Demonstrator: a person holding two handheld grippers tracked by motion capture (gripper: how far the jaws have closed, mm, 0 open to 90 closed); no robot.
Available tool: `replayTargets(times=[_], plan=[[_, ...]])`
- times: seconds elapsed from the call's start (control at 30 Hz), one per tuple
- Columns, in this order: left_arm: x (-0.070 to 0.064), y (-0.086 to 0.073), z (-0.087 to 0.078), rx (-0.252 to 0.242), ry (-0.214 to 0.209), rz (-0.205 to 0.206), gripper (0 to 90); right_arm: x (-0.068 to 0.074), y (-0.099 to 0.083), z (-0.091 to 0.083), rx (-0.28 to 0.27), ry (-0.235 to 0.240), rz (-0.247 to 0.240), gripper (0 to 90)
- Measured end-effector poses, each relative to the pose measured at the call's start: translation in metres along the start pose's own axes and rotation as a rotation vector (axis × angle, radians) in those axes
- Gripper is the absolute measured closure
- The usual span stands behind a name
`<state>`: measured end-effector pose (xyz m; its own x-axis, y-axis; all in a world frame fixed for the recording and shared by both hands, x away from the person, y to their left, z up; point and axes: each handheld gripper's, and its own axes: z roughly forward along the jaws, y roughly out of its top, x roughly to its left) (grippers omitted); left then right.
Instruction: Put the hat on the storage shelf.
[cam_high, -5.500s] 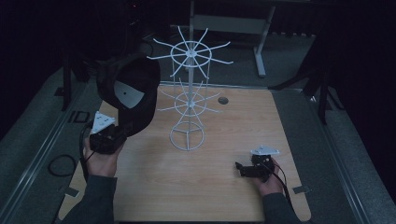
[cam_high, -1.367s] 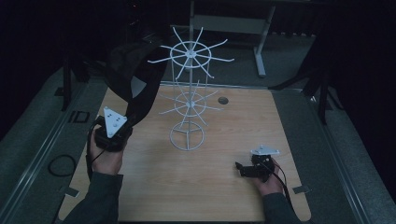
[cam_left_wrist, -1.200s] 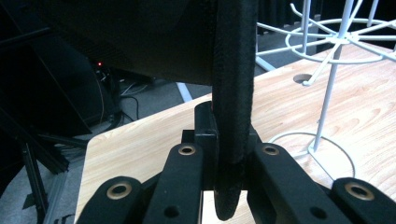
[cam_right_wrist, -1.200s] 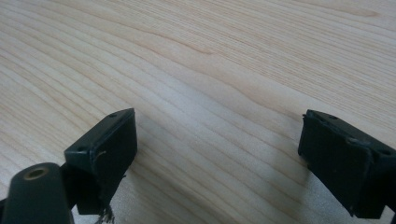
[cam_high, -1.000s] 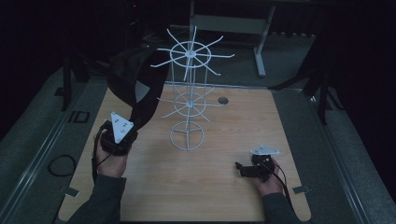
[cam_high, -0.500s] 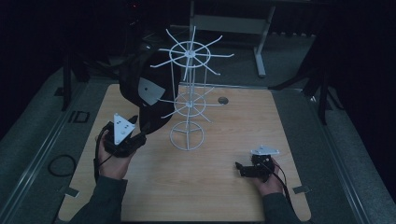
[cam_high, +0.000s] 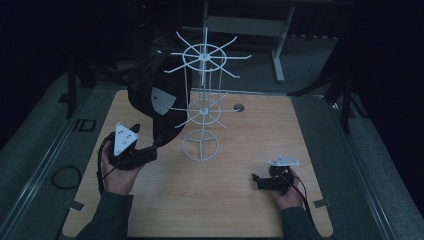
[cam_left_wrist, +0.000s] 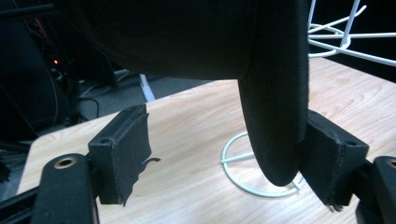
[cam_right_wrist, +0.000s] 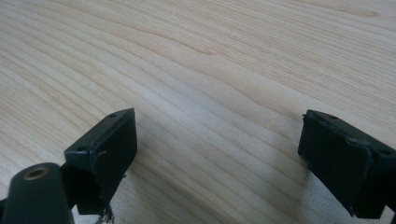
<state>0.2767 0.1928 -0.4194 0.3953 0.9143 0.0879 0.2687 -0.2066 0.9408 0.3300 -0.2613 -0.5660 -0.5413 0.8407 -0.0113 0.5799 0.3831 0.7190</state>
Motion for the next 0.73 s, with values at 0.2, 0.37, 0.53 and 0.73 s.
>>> replayTargets(times=[0.2,0.37,0.53,0.73], plan=[[-0.001,-0.006,-0.001,0.013,-0.023,-0.014,22.8,0.0,0.0,0.0,-0.002,0.0,0.0,11.5],[0.0,-0.011,-0.004,0.019,-0.038,-0.035,22.5,0.0,0.0,0.0,-0.001,0.0,-0.001,11.5],[0.002,-0.015,-0.005,0.031,-0.056,-0.056,22.5,0.0,0.0,0.0,-0.002,0.001,-0.002,11.5],[0.001,-0.02,-0.003,0.049,-0.077,-0.079,23.4,0.0,0.0,0.0,-0.002,0.0,0.0,11.5]])
